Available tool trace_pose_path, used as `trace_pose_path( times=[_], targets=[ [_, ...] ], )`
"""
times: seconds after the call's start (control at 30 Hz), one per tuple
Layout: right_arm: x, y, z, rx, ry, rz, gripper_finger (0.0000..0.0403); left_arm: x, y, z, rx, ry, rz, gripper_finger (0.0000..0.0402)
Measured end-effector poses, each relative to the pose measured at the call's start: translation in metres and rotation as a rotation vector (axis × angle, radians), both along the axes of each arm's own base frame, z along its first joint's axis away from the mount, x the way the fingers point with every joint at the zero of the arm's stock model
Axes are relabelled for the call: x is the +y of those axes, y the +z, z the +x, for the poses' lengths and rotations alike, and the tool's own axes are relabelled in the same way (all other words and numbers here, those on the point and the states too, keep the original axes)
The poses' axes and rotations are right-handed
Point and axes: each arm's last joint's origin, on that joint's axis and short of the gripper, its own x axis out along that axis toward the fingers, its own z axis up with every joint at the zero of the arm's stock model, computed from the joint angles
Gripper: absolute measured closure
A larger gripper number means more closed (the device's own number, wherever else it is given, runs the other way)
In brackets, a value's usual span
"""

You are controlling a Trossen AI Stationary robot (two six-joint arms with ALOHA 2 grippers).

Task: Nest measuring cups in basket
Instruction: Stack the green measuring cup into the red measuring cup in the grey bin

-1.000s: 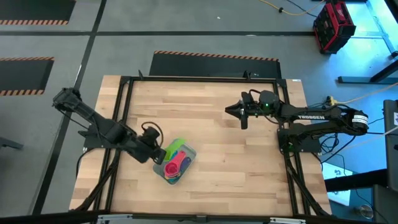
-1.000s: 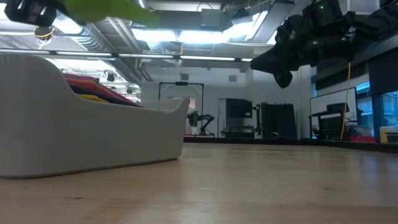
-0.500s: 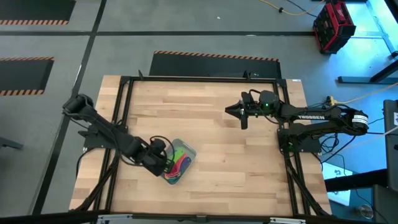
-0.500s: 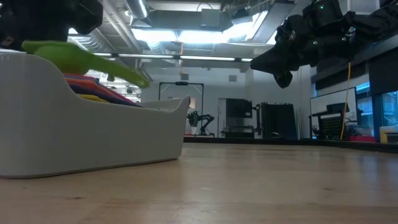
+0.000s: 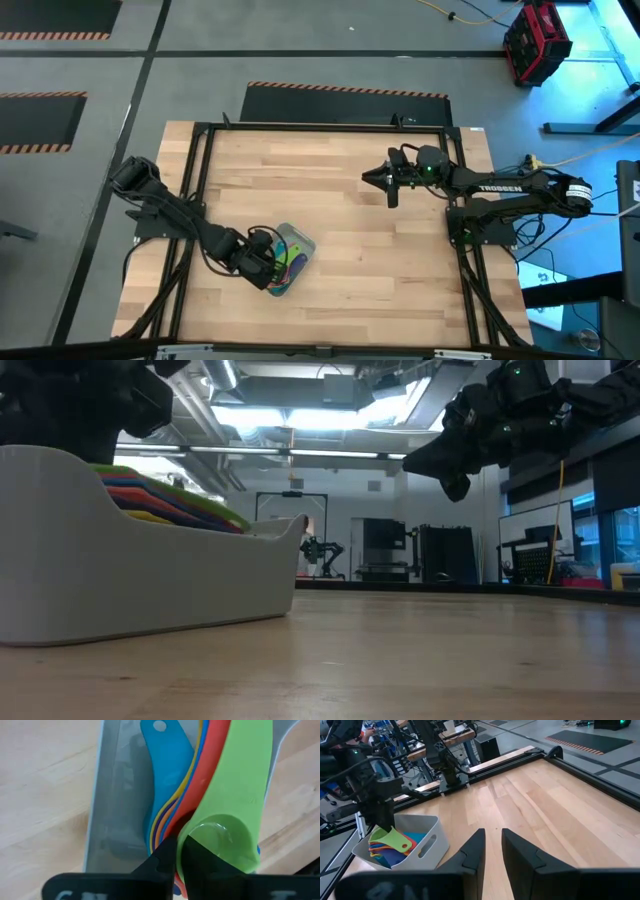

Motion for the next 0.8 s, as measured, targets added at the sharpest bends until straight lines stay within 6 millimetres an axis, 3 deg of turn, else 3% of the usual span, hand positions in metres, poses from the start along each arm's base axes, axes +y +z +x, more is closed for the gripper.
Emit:
trace_pose_path(
  times=[0.53, 0.8],
  targets=[
    [0.0001, 0.0000, 0.0000, -0.002, 0.000, 0.022, 0.0334, 0.0075, -0.0005, 0.0041, -0.003, 0.015, 0.023, 0.0324],
    [0.0045, 0.0056, -0.0018, -0.042, 0.126, 0.042, 0.0334, 0.0092, 0.0093, 0.0004, -0.022, -0.010, -0.011, 0.0323]
  ],
)
